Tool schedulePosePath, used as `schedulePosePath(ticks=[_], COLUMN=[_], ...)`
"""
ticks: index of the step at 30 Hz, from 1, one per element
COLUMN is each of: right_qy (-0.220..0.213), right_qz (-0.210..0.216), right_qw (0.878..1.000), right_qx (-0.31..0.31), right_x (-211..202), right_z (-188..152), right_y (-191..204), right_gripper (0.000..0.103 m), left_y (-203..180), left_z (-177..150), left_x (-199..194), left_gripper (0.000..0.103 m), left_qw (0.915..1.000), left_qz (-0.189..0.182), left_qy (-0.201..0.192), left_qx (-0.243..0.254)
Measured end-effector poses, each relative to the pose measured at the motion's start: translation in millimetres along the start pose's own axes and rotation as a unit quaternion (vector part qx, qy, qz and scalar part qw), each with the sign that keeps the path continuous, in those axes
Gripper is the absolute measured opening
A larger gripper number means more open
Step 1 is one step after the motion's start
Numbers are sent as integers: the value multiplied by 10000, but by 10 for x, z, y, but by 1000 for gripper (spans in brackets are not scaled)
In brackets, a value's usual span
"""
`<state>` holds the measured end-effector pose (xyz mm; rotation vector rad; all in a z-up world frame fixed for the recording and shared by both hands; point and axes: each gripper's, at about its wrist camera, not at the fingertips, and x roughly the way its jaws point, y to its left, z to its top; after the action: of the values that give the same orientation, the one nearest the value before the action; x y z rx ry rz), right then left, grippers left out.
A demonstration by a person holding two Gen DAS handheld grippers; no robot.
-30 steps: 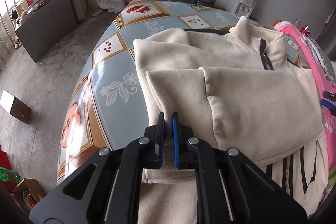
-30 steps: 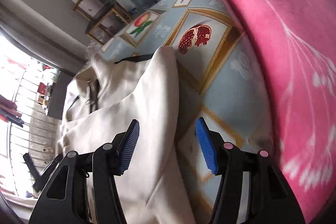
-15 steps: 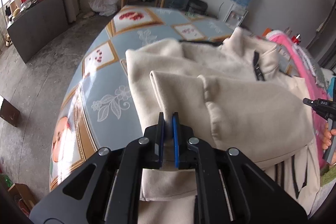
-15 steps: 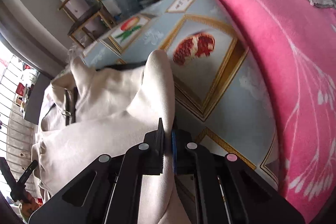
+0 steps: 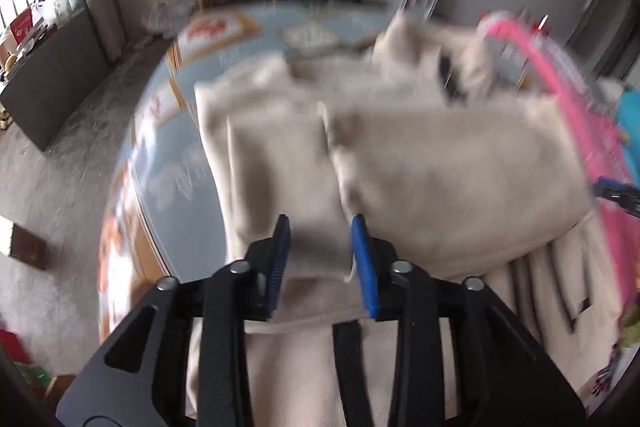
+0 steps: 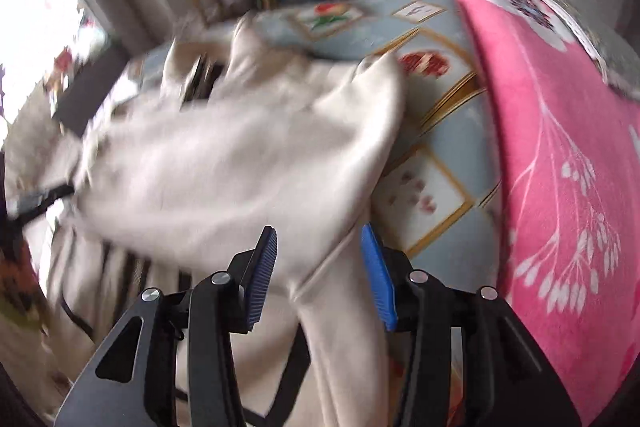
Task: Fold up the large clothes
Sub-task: 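Lift and fold the jacket side over with the right tool while the left tool holds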
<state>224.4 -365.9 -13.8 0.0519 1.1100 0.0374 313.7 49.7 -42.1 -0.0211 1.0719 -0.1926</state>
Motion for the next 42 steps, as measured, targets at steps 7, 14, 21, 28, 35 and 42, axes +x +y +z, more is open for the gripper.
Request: schedulePosePath(ticks=[7,14,21,28,35,42], right_qy=[-44,-42,87,-76,-167,-451], right_qz=[-116,513,568,524,602,287], right_qw=[9968,9836,9784,9734,9624,9683], right_qx=[786,1726,1985,2231,2644,2439], right_x=[-487,-866,-878,-975,-943,-1157], right_z=[-667,-1584,-2265,-2570,-2683,-2658], right_y=[-235,-410,-193,-108,-116,-1], right_gripper=[53,59,59,41,24,8], left_y=[34,327,530,692,588,606], left_z=[-222,-1022,-2048,-2323,-2334,-2323], left_x=[-478,-1046,-1192,-1149,-1126,-1283], left_gripper=[45,53,55,56,32,4], left_qw=[9992,9993,9979,9934,9876,9860], left_qz=[-1,-116,-458,-633,-835,-704], left_qy=[-408,-321,-54,-91,-143,-296], left_qx=[-12,-144,-450,-948,-1322,-1483])
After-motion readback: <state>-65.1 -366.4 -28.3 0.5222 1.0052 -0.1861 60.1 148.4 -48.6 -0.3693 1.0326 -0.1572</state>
